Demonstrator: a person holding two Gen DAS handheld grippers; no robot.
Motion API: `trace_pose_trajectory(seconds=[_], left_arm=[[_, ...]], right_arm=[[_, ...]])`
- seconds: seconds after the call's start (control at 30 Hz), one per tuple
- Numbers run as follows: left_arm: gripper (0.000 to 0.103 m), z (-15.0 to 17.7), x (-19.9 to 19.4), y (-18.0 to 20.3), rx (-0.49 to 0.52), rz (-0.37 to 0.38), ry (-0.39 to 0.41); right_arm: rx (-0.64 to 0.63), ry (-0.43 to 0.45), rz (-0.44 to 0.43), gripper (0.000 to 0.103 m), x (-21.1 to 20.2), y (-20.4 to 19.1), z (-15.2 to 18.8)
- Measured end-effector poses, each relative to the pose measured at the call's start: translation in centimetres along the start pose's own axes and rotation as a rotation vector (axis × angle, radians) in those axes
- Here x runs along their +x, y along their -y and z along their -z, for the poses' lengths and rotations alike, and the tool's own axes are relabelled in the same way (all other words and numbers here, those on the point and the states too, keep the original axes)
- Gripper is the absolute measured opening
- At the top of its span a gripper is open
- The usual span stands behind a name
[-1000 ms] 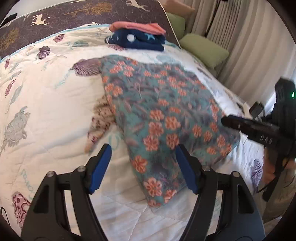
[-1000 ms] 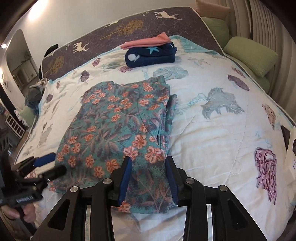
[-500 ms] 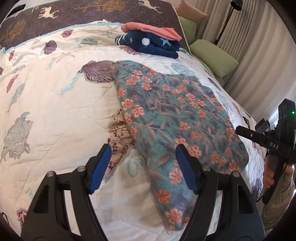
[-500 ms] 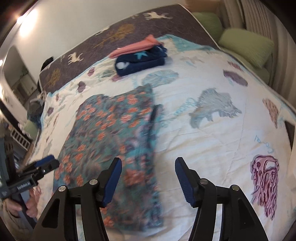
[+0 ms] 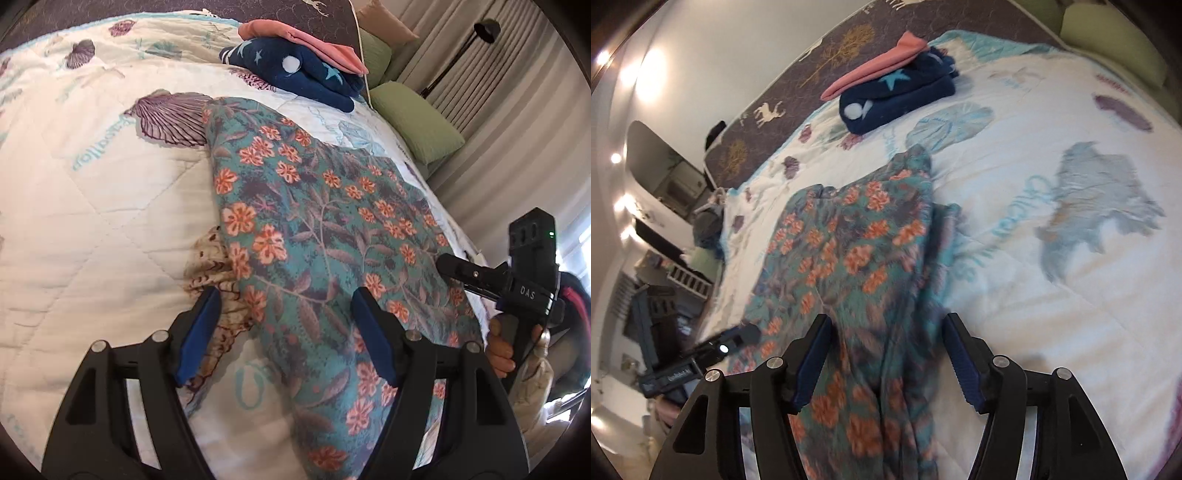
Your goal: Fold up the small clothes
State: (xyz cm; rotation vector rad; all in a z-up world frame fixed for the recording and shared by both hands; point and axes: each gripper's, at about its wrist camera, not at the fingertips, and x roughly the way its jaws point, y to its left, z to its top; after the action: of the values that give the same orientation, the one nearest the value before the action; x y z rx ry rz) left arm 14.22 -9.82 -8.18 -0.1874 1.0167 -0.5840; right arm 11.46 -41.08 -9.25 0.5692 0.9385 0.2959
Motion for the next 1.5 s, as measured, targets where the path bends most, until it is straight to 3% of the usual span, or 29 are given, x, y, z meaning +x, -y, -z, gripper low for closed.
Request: trace_pose_trajectory(seconds=[0.4,0.67,0.93,1.2,1.23,1.27,1.3,1.33,1.43,1.5], left_arm=[[0.082,-1.3,1.7,-0.2,0.036,0.056,0.024],[0.088,-3.4,3.2,-0.9,0.027,0.145,0.028],[0.088,-4.5,4.1,-1.7,0.002,0.220,0.028],[0.088,-5.0,4.6,-1.2,0.025,0.200,0.039],[0.088,-5.1,4.7,-1.2,0.024,0.203,0.041],[0.087,-5.1,4.7,-1.3,0.023,0.205,0.045],[0.083,-5.1,4.7,-1.3,0.023,0.202,0.049],[0.071,-5.2,4.7,-1.4,0.021,0.194,0.051],[0.020,-5.5,4.8,-2.4,-0.032,0.163,0.047],[0.019,-5.6,4.4,-2.8,-0.064,0.187,0.052]], right_arm=[[-0.041,-0.004,-0.085,0.070,2.2,0.2,-2.4],[-0.121,-0.043,-0.104,0.070,3.9,-0.2,-4.0],[-0.146,-0.035,-0.103,0.061,5.0,-0.5,-4.9],[-0.120,-0.024,-0.116,0.057,5.2,0.1,-5.3],[-0.117,-0.022,-0.121,0.055,5.2,0.2,-5.3],[-0.113,-0.021,-0.123,0.045,5.3,0.2,-5.4],[-0.104,-0.021,-0.125,0.033,5.2,0.4,-5.4],[-0.088,-0.027,-0.140,0.028,5.4,0.7,-5.5],[-0.085,-0.027,-0.162,0.023,5.4,0.7,-5.5],[-0.119,-0.006,-0.144,0.021,4.9,-0.1,-5.3]])
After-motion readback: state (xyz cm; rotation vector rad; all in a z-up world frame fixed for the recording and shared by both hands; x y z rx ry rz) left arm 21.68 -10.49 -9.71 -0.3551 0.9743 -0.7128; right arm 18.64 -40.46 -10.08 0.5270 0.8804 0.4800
